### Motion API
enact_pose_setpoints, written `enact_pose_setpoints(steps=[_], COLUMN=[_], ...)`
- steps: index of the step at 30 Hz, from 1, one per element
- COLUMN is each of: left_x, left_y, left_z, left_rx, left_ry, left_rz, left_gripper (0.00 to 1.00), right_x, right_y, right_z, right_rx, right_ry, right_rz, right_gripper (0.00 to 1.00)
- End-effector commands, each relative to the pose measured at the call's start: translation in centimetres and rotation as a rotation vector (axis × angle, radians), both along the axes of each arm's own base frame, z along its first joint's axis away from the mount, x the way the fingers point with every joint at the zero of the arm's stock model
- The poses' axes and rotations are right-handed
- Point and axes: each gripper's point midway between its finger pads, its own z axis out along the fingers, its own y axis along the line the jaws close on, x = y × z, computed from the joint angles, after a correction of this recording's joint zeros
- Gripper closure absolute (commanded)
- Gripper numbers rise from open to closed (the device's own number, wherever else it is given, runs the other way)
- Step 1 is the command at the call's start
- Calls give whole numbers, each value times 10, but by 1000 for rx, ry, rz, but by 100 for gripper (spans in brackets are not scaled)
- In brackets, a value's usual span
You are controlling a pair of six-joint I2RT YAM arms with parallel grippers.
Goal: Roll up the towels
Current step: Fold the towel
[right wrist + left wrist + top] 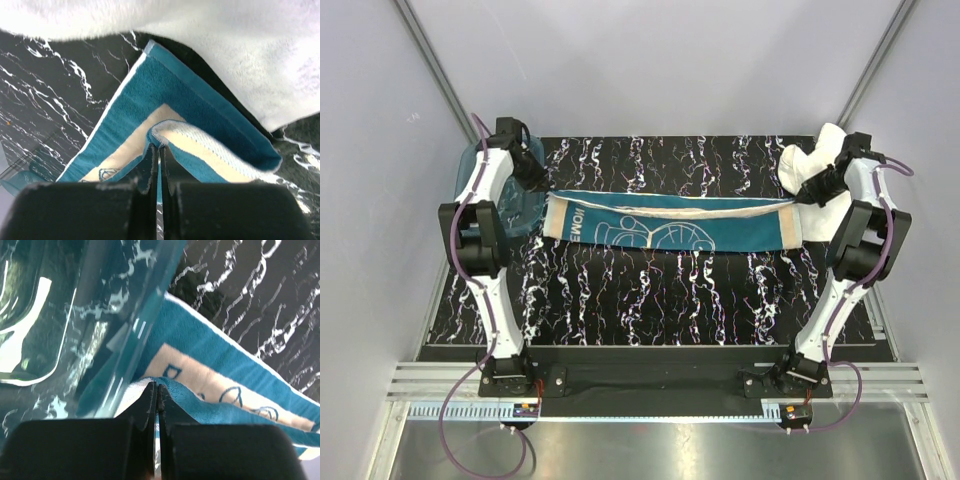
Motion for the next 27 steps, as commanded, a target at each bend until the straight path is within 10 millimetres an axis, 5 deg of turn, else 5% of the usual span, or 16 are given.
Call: enact_pose_setpoints(steps=[1, 11, 16, 19, 23, 27], left_x=[18, 46, 52, 54, 56, 57], left_y=[6, 9, 8, 8, 6, -3], left_z=[1, -27, -35, -28, -2, 36], left_rx=[23, 16, 1, -5, -17, -54], left_ry=[-15, 20, 15, 1, -59, -145], left_rz=[34, 67, 72, 82, 85, 67], left_gripper=[100, 100, 100, 83, 56, 44], right_x=[16, 48, 54, 54, 48, 38], right_y=[-2, 7, 10, 10, 8, 7], right_z=[6, -21, -34, -30, -2, 38], right_rx=[-2, 22, 30, 18, -19, -70], right_ry=[-26, 3, 16, 8, -28, -94], right_rz=[-4, 21, 25, 33, 40, 60], right_gripper=[100, 99, 70, 52, 29, 13])
